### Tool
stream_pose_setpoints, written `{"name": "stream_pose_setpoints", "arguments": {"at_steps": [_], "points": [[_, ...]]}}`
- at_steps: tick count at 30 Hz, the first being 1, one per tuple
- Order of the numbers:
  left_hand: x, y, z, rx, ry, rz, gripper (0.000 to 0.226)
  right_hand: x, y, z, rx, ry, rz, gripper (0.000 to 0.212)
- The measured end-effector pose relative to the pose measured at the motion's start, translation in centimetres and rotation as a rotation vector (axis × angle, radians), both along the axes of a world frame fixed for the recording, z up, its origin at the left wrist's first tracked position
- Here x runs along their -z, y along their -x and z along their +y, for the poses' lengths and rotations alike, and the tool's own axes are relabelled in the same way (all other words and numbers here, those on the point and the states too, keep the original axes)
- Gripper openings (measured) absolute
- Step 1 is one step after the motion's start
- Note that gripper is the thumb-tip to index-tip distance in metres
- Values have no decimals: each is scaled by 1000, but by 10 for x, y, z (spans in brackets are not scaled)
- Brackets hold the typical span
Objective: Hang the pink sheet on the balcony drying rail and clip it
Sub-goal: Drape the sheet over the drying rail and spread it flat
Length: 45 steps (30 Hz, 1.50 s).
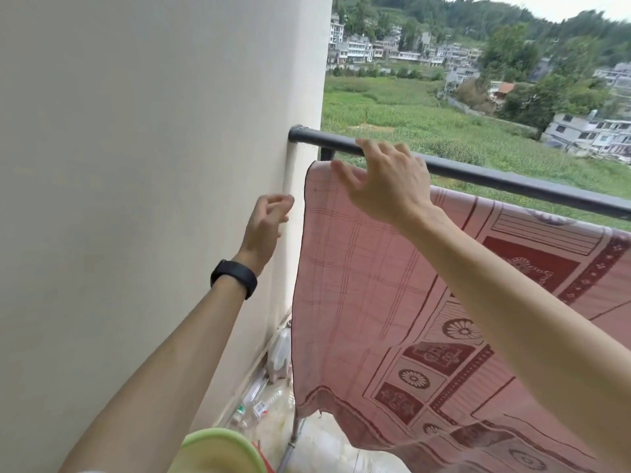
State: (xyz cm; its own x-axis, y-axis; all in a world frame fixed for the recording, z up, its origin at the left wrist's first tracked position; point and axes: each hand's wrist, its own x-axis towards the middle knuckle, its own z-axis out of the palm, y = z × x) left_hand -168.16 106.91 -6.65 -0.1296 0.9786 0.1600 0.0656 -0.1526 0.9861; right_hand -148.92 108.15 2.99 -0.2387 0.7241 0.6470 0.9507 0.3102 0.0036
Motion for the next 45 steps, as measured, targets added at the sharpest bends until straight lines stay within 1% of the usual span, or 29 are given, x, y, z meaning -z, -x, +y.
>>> {"name": "stream_pose_setpoints", "arguments": {"at_steps": [2,3,5,11,14,16,19,21,22,24,25,27,28,29,30,32,34,37,40,41,42,45], "points": [[-24,-5,9,80,26,21,51,-3,4,5,68,152,-12,64],[-32,-8,13,134,43,54,54,-2,7,4,68,152,-26,65],[-41,-11,17,228,72,70,54,4,13,2,45,55,-19,61],[-30,-14,23,358,40,-136,33,38,3,3,-26,-295,-16,36],[-32,-23,25,307,5,-215,38,58,-2,9,-75,-449,-38,34],[-35,-28,25,233,-56,-195,41,68,-2,12,-68,-524,-30,39],[-31,-30,25,184,-125,-158,35,78,-2,15,-63,-551,-52,45],[-33,-28,27,224,-142,-193,37,80,-1,9,-87,-511,-62,45],[-35,-26,29,244,-148,-214,39,75,0,5,-112,-468,-43,44],[-41,-20,33,273,-163,-199,39,57,3,-5,-130,-358,16,41],[-43,-18,34,278,-166,-182,38,43,3,-7,-119,-272,43,41],[-44,-18,32,280,-172,-184,37,12,6,0,-70,-19,108,50],[-43,-19,30,281,-170,-199,39,3,9,6,-26,90,102,54],[-40,-22,28,278,-168,-220,40,-1,11,10,21,144,50,56],[-38,-24,26,273,-170,-246,42,2,13,12,56,128,-17,56],[-32,-25,26,260,-177,-289,46,16,16,11,63,-53,-92,50],[-28,-24,26,248,-191,-298,49,32,16,7,41,-221,-108,39],[-23,-27,24,248,-215,-249,55,51,11,9,17,-357,-75,29],[-27,-29,24,295,-189,-267,54,63,7,10,4,-446,-101,38],[-27,-29,25,311,-167,-260,53,63,7,8,-3,-438,-112,40],[-27,-29,26,334,-139,-254,50,59,8,6,-7,-388,-111,41],[-22,-23,29,381,-49,-252,44,28,14,-2,-28,-111,-34,39]]}}
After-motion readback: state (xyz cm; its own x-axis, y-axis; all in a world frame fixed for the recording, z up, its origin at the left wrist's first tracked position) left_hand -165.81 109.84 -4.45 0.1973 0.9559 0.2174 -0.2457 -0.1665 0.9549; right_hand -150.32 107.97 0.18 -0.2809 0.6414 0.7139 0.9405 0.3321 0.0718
